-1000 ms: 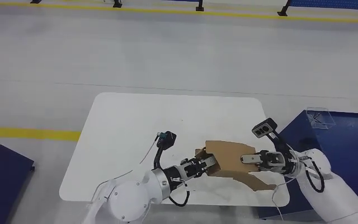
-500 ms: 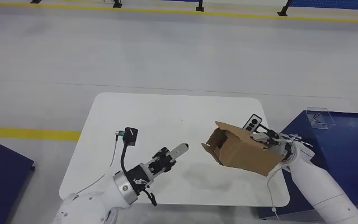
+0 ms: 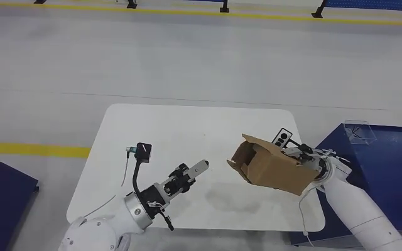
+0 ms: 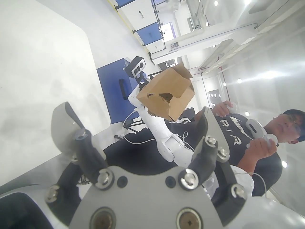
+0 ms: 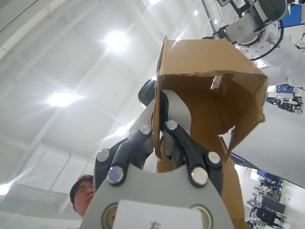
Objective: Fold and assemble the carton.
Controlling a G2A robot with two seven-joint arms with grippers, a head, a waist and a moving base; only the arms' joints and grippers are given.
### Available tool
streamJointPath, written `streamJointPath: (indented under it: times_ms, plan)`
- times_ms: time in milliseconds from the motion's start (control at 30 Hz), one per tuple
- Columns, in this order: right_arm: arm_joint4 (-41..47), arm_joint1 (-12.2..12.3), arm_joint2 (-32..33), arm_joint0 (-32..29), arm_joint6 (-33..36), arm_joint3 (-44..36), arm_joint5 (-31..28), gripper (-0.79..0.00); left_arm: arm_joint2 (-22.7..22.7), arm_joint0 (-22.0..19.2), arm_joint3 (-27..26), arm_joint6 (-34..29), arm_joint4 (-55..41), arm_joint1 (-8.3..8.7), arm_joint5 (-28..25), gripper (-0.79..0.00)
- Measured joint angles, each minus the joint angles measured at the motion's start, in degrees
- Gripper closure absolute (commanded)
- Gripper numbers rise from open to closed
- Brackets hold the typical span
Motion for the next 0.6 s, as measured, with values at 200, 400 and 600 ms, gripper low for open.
streamJointPath:
  times_ms: [200,400,600]
  plan:
    - [0.37,-0.31,-0.36,-1.20,-2.54,-1.98,0.54,0.000,0.12,0.08,-0.33,-1.22,1.28,0.26,-1.60,-0.785]
    - [-0.55,-1.26,-1.46,-3.48,-6.57,-5.57,-0.30,0.000,-3.59,1.37,-2.19,-7.98,5.22,1.46,-5.77,-0.785]
    - [-1.47,-2.11,-2.50,-5.01,-6.39,-7.92,0.34,0.000,-6.02,1.38,-2.14,-13.51,10.24,2.52,-4.00,-0.785]
